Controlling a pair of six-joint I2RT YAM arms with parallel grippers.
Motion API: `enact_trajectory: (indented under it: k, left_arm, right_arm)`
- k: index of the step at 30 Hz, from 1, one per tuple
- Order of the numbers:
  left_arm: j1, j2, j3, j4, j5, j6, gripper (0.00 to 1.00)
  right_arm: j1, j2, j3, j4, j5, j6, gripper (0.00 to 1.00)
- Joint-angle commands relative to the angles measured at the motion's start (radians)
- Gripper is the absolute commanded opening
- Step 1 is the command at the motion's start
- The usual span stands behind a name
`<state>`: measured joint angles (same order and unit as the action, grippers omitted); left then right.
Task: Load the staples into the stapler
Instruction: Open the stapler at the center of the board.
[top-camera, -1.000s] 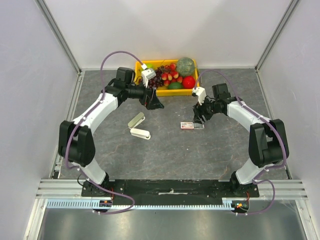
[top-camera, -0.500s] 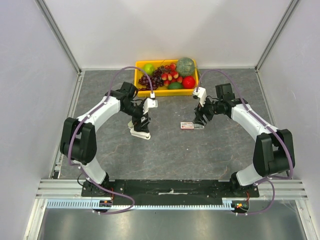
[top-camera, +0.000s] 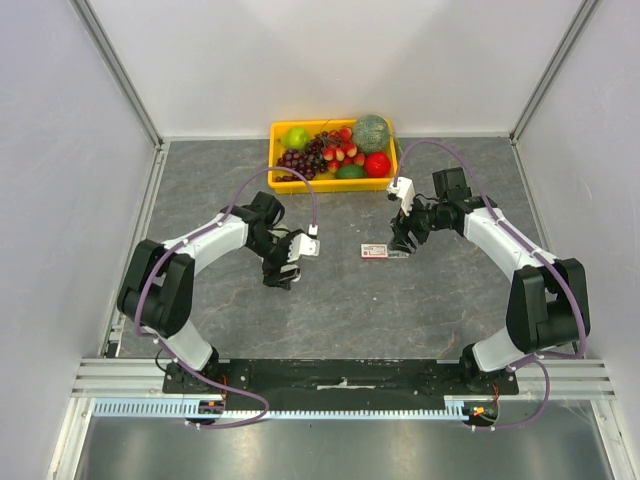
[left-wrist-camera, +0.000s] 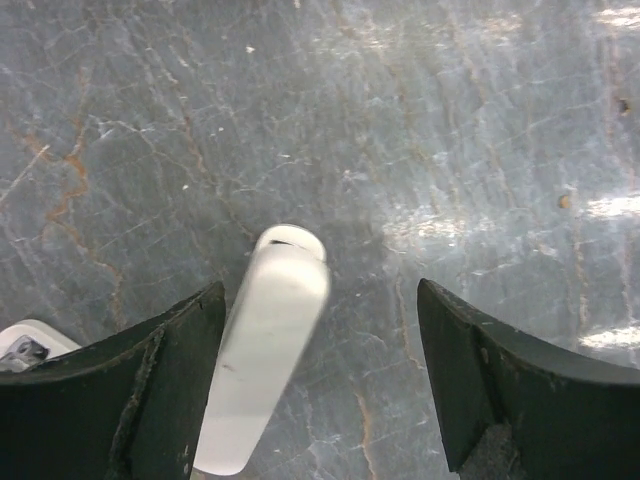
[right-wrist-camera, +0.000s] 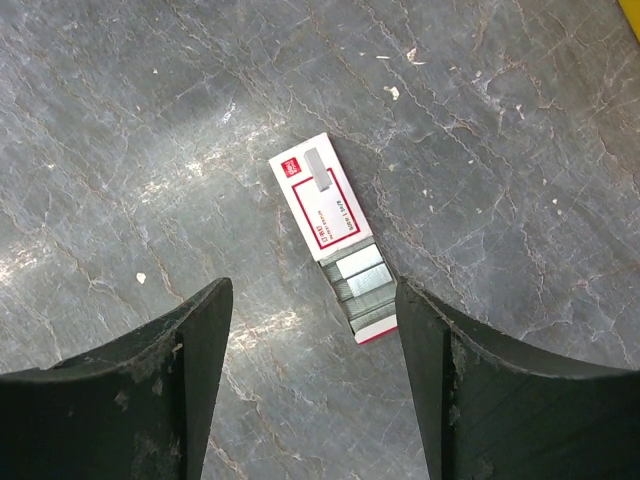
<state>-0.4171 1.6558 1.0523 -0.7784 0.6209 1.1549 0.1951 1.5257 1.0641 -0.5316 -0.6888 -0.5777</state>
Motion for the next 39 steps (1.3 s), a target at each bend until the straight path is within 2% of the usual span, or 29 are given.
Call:
enact_trajectory:
  k: [1,6,17,20,23,29,33,34,36,39]
  left_arm:
    - [-0.006,-0.033,-0.011,0.108,-0.041,0.009,0.81]
    - [-0.012,-0.027,-0.017,0.134,-0.061,-0.011,0.71]
    - [-0.022,-0.013,-0.015,0.131,-0.064,-0.026,0.34]
    - [-0.028,-0.008,-0.017,0.123,-0.072,-0.027,0.36]
    - [-0.032,-0.004,-0.017,0.125,-0.082,-0.035,0.45]
    - [-0.034,0.016,-0.017,0.12,-0.099,-0.047,0.47]
    - [-0.038,0.021,-0.011,0.122,-0.096,-0.058,0.32]
    - [-0.037,0.024,-0.005,0.122,-0.095,-0.06,0.17]
    - [-0.042,0.03,0.005,0.12,-0.095,-0.08,0.02]
    - [-0.04,0.032,0.043,0.114,-0.072,-0.125,0.02]
  right_arm:
    - [-0.006,-0.024,0.008,-0.008,-0.034,-0.017,0.73]
    - [-0.011,-0.03,0.005,-0.011,-0.041,-0.021,0.73]
    - [-0.013,-0.033,0.0,-0.014,-0.051,-0.028,0.73]
    - [-0.013,-0.035,0.0,-0.021,-0.061,-0.034,0.73]
    - [-0.013,-0.033,0.004,-0.022,-0.064,-0.037,0.73]
    - [-0.014,-0.032,0.005,-0.028,-0.069,-0.04,0.73]
    - [-0.014,-0.035,0.004,-0.036,-0.081,-0.051,0.73]
    - [-0.014,-0.033,0.002,-0.042,-0.093,-0.057,0.73]
    - [-0.013,-0.042,-0.003,-0.045,-0.112,-0.074,0.73]
    - [-0.011,-0.081,-0.032,-0.045,-0.188,-0.138,0.73]
